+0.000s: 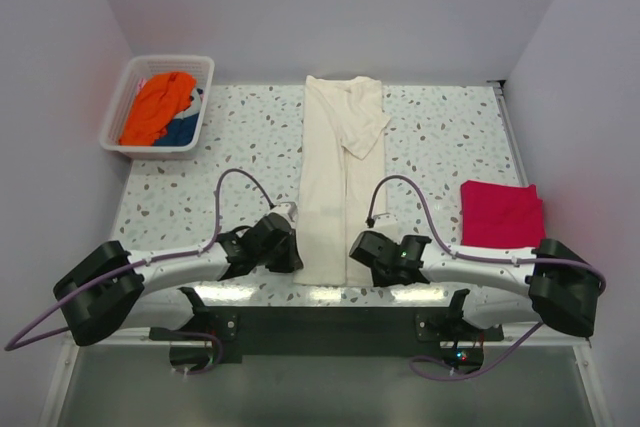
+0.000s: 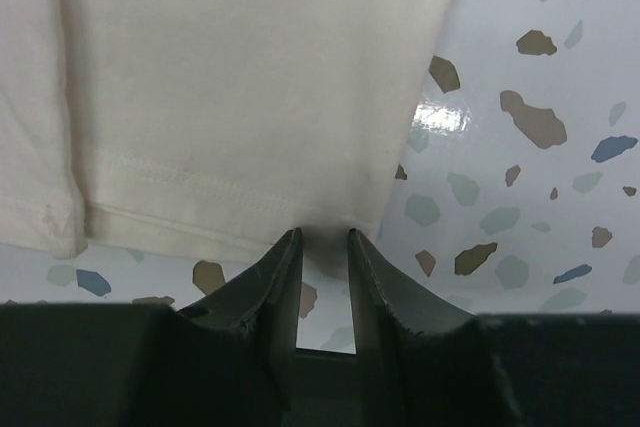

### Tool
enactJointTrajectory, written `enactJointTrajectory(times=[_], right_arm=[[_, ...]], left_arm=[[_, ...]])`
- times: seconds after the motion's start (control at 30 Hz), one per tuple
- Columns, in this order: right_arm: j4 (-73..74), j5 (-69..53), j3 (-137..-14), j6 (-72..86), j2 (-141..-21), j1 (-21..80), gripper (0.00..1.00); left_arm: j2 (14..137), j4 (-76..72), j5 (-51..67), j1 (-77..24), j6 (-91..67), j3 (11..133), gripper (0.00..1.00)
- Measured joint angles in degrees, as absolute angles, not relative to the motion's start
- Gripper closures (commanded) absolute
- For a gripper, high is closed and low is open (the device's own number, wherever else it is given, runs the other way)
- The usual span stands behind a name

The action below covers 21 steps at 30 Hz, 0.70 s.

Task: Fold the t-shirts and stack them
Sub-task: Fold the tshirt

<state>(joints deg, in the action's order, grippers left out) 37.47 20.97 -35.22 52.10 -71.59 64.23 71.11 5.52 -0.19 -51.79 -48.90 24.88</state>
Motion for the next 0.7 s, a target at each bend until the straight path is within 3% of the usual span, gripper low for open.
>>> enactJointTrajectory(times=[0.23,0.5,0.57,0.6,0.7], right_arm=[[36.9,20.1,-34.2,53.1,-70.0,64.2,0.97],[37.0,19.9,-33.7,54.2,-67.4,64.2,1.00],[37.9,20.0,-33.6,54.6,-65.7,64.2,0.90],[38.3,20.0,-33.6,54.8,-64.9,64.2,0.77],[38.9,20.1,-33.7,55.1,-63.7,64.2,0.65]], left_arm=[[71.4,5.4,-0.2,-51.8,-48.9,24.8,0.94],[71.4,5.2,-0.2,-51.8,-48.9,24.7,1.00],[71.3,5.0,-0.2,-51.8,-49.0,24.6,1.00],[71.2,4.9,-0.2,-51.8,-49.0,24.5,1.00],[71.1,4.7,-0.1,-51.8,-49.1,24.3,1.00]])
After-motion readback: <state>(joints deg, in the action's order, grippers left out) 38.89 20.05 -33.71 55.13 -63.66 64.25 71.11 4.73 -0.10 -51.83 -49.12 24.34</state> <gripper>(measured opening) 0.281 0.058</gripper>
